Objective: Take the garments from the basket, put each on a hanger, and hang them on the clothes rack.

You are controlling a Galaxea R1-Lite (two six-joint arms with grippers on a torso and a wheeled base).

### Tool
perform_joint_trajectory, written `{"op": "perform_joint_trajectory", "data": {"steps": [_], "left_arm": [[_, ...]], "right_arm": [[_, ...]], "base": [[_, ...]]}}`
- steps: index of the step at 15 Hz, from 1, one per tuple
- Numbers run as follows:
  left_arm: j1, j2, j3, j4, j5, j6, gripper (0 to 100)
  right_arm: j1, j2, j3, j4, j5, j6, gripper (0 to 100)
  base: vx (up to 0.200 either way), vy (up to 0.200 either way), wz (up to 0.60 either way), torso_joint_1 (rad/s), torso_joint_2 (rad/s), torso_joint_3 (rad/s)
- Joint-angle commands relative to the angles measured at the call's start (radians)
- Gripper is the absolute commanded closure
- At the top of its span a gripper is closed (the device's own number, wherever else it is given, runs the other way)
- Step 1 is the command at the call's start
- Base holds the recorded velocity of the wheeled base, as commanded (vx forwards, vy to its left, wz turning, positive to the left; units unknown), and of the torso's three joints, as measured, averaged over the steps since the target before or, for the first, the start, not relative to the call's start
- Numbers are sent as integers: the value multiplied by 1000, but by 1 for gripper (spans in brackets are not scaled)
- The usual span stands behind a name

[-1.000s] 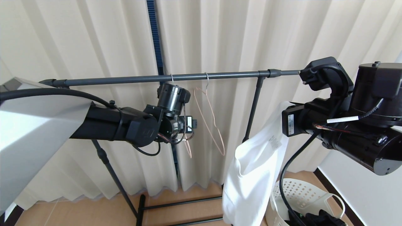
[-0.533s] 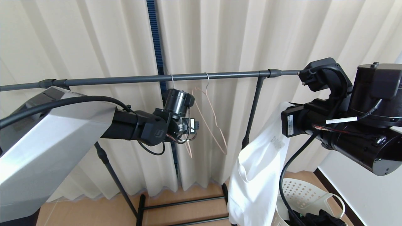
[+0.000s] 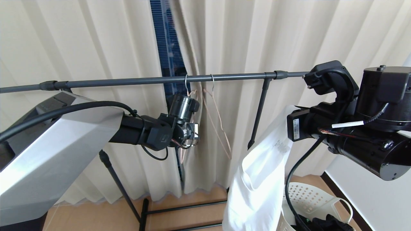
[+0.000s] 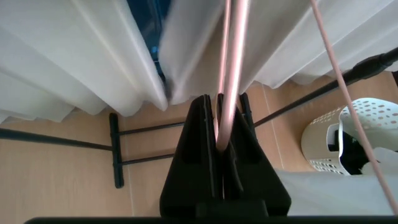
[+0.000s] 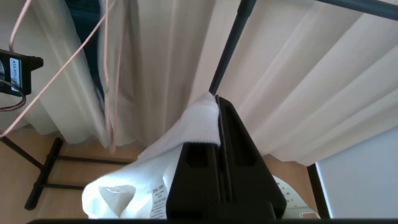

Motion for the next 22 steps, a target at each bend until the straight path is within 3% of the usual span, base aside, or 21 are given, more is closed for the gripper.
{"op": "perform_joint_trajectory", "data": {"steps": [1, 6, 10, 22], "left_arm": [[-3, -19, 7, 1, 16, -2, 100], [-16, -126, 85, -1, 33, -4, 100], [-86, -286, 228, -2, 46, -2, 100], [-141, -462, 415, -2, 56, 7, 100]], "right_arm": [[0, 2, 0, 0, -1, -1, 100], [0, 2, 0, 0, -1, -1, 100], [0, 5, 0, 0, -1, -1, 100], [0, 3, 2, 0, -1, -1, 100]], "base": [[0, 0, 0, 0, 0, 0], [0, 0, 0, 0, 0, 0], [0, 0, 0, 0, 0, 0], [0, 0, 0, 0, 0, 0]]}}
